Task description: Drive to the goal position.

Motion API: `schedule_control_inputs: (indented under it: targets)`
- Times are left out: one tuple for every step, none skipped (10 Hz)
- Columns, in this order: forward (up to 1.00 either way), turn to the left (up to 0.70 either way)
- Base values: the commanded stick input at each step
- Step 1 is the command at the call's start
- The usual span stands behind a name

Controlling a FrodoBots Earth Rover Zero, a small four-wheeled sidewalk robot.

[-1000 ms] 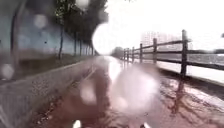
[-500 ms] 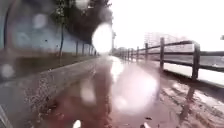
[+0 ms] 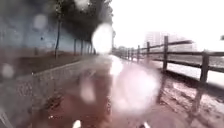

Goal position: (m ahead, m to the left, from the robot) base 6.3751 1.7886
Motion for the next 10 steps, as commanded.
schedule_control_inputs:
  targets:
    - [0.70, 0.00]
    - [0.70, -0.16]
    - [0.70, -0.18]
    - [0.70, -0.05]
    - [0.70, 0.00]
    - [0.70, 0.00]
    - [0.70, 0.00]
    - [0.70, 0.00]
    - [0.70, 0.00]
    - [0.70, 0.00]
